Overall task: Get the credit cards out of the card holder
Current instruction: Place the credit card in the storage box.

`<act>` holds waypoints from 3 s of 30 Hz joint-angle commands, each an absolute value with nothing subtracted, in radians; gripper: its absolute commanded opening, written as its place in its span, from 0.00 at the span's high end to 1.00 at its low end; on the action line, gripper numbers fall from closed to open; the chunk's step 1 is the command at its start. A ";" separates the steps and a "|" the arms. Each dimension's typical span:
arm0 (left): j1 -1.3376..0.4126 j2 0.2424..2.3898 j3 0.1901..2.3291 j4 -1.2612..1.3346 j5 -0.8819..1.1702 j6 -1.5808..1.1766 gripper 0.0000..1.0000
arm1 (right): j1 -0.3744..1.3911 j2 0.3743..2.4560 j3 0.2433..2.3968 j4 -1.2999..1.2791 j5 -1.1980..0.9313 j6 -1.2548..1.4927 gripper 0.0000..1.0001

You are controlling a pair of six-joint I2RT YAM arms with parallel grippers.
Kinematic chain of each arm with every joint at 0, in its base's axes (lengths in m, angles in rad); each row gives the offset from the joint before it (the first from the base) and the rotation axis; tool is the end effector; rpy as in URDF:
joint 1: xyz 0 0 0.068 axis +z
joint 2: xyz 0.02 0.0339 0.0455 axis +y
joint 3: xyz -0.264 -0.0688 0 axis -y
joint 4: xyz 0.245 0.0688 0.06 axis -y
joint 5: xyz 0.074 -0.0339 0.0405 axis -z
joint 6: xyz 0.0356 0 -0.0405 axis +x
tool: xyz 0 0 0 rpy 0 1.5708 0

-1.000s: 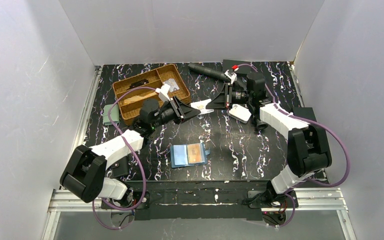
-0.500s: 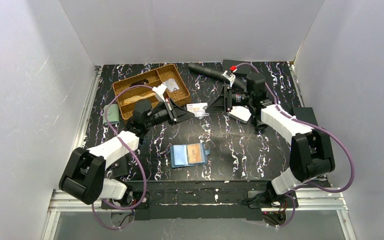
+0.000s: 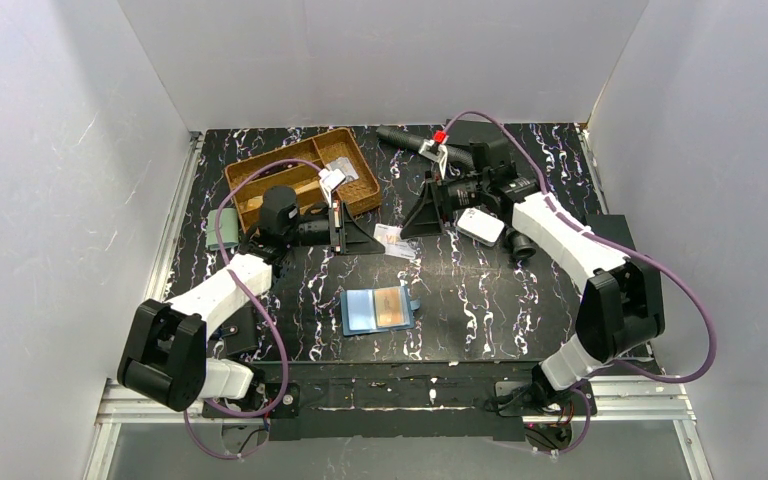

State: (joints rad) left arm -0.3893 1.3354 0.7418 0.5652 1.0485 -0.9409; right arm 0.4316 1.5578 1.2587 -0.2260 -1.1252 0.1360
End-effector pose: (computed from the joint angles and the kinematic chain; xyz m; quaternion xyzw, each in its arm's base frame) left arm 0.2536 -0.1374 0.2803 0.1667 0.6923 -0.6548 0.2533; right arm 0.3005 0.1738 0.3178 -0.3714 0.6857 0.5619 0.2761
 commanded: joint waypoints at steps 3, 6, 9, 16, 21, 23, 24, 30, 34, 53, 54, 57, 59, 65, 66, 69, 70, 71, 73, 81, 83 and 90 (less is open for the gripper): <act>-0.385 1.333 0.797 0.453 1.157 -0.849 1.00 | 0.465 1.591 1.359 -0.446 -1.121 -0.073 0.40; -0.383 1.336 0.804 0.404 1.151 -0.818 1.00 | 0.485 1.591 1.358 -0.451 -1.124 -0.072 0.54; -0.383 1.337 0.812 0.374 1.142 -0.796 1.00 | 0.499 1.593 1.349 -0.453 -1.133 -0.071 0.63; -0.367 1.306 0.819 0.292 1.075 -0.755 0.87 | 0.518 1.613 1.362 -0.427 -1.158 -0.043 0.99; -0.280 1.136 0.772 0.142 0.853 -0.692 0.50 | 0.514 1.652 1.421 -0.451 -1.046 -0.057 0.99; -0.242 1.044 0.773 -0.002 0.722 -0.620 0.31 | 0.511 1.689 1.474 -0.463 -0.966 -0.059 0.99; -0.232 1.000 0.777 -0.080 0.655 -0.587 0.21 | 0.510 1.709 1.499 -0.461 -0.919 -0.053 0.99; -0.208 0.822 0.745 -0.256 0.465 -0.566 0.02 | 0.513 1.847 1.634 -0.240 -0.629 0.130 0.99; -0.207 0.778 0.736 -0.325 0.396 -0.581 0.02 | 0.547 2.003 1.824 -0.205 -0.459 0.193 0.99; -0.207 0.684 0.731 -0.402 0.215 -0.549 0.02 | 0.669 2.431 2.236 -0.091 -0.007 0.229 0.99; -0.207 0.684 0.730 -0.402 0.214 -0.548 0.02 | 0.671 2.438 2.237 -0.082 0.018 0.227 0.99; -0.206 0.681 0.724 -0.400 0.215 -0.548 0.02 | 0.671 2.456 2.242 -0.060 0.055 0.223 0.98; -0.207 0.677 0.717 -0.399 0.216 -0.549 0.02 | 0.673 2.469 2.247 -0.049 0.065 0.221 0.97; -0.207 0.664 0.702 -0.397 0.218 -0.556 0.02 | 0.684 2.496 2.246 -0.027 0.081 0.206 0.94; -0.207 0.662 0.701 -0.397 0.219 -0.558 0.02 | 0.687 2.499 2.246 -0.024 0.082 0.204 0.94; -0.207 0.656 0.699 -0.400 0.219 -0.560 0.02 | 0.691 2.511 2.244 -0.015 0.091 0.201 0.93; -0.207 0.654 0.698 -0.401 0.219 -0.560 0.02 | 0.692 2.515 2.244 -0.013 0.093 0.201 0.92; -0.207 0.651 0.698 -0.403 0.219 -0.560 0.02 | 0.691 2.519 2.244 -0.010 0.095 0.202 0.92; -0.207 0.648 0.696 -0.405 0.219 -0.561 0.02 | 0.693 2.526 2.241 -0.009 0.096 0.201 0.91; -0.207 0.641 0.687 -0.399 0.220 -0.568 0.02 | 0.695 2.543 2.235 -0.009 0.112 0.191 0.88; -0.207 0.641 0.685 -0.396 0.221 -0.570 0.02 | 0.695 2.545 2.233 -0.009 0.119 0.184 0.85; -0.207 0.639 0.690 -0.397 0.222 -0.572 0.02 | 0.695 2.544 2.227 -0.009 0.149 0.167 0.82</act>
